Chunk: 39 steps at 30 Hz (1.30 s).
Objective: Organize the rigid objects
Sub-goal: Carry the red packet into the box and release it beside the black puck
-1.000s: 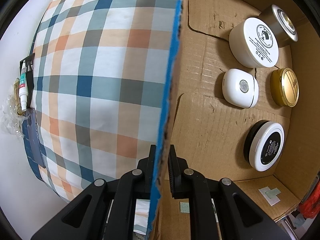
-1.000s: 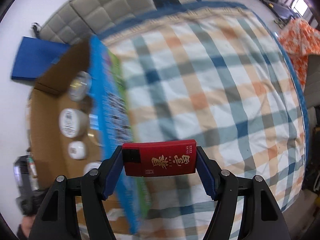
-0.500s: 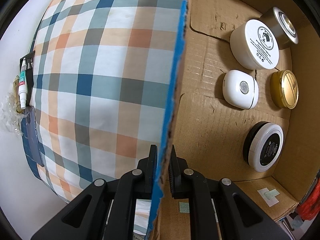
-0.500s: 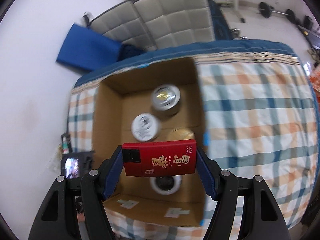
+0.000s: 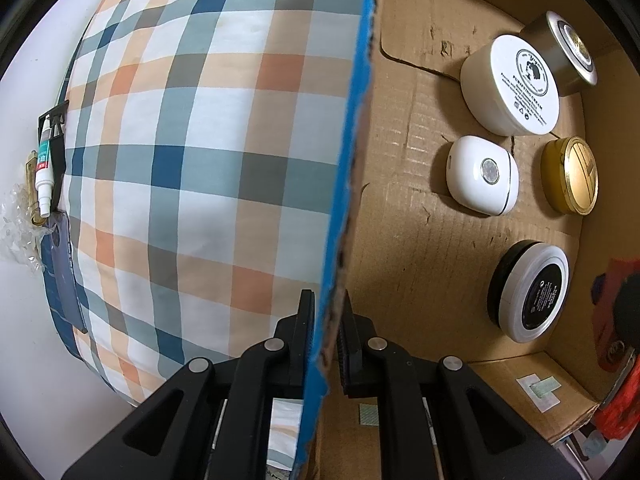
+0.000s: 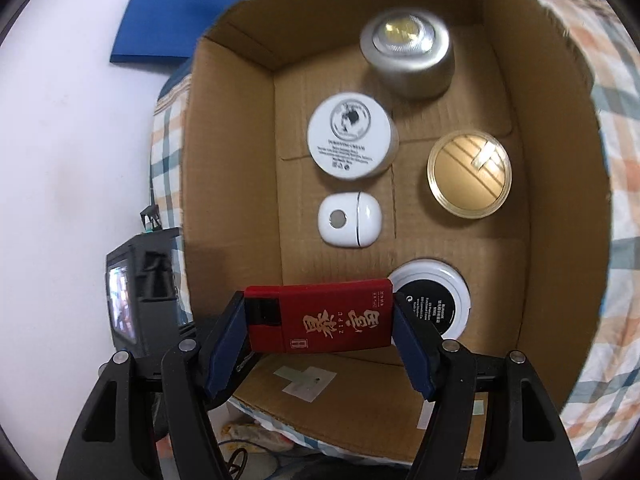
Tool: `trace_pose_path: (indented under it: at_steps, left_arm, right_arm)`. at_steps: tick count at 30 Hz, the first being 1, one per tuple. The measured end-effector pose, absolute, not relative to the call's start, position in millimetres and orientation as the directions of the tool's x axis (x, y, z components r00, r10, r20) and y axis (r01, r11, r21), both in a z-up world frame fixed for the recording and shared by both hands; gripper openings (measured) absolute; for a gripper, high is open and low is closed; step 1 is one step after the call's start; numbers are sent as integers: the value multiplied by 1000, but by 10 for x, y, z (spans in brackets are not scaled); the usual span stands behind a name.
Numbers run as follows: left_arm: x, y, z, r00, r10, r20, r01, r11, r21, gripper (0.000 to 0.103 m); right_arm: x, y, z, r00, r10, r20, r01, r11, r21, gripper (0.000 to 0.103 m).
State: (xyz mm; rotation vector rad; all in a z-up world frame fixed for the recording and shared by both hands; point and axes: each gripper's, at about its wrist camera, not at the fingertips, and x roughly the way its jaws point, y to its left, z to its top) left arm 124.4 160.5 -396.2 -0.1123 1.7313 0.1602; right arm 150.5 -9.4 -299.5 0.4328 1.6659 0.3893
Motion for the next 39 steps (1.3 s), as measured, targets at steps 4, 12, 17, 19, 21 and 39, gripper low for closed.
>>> trace_pose_path:
  at_steps: [4,12,17,19,21,39]
  left_arm:
    - [1236,1586,-3992,-169,20,-985,-160,986,47,8]
    - [1209,1568,-4023,-171,18,-985,-155,987,45,8]
    - [1243,1541,-4026,-172,21,-985,-150,988,47,8]
    - [1253,1535,-4025,-174,20,-985,-149,988,47,8]
    - [1266,1532,-4025,-174,20,-984,-149,988,47,8]
    - [1312,1521,-4002,-172,20,-985,-151,987,47,8]
  right_arm:
    - [1528,-104,-3135,-146,529,-836,93,849,520,72]
    - [1515,-54,-3335,-186,573,-798,143,820,555,72]
    - [1506,3,-3376,-191,578,-794,147,816,559,72]
    - [1499,17,-3421,-199,584,-787,158,811,562,72]
    - [1514,15,-3446,-207,594,-778,168,805,569,72]
    - [1529,-93,-3391,-189,558,-808,151,830,538,92]
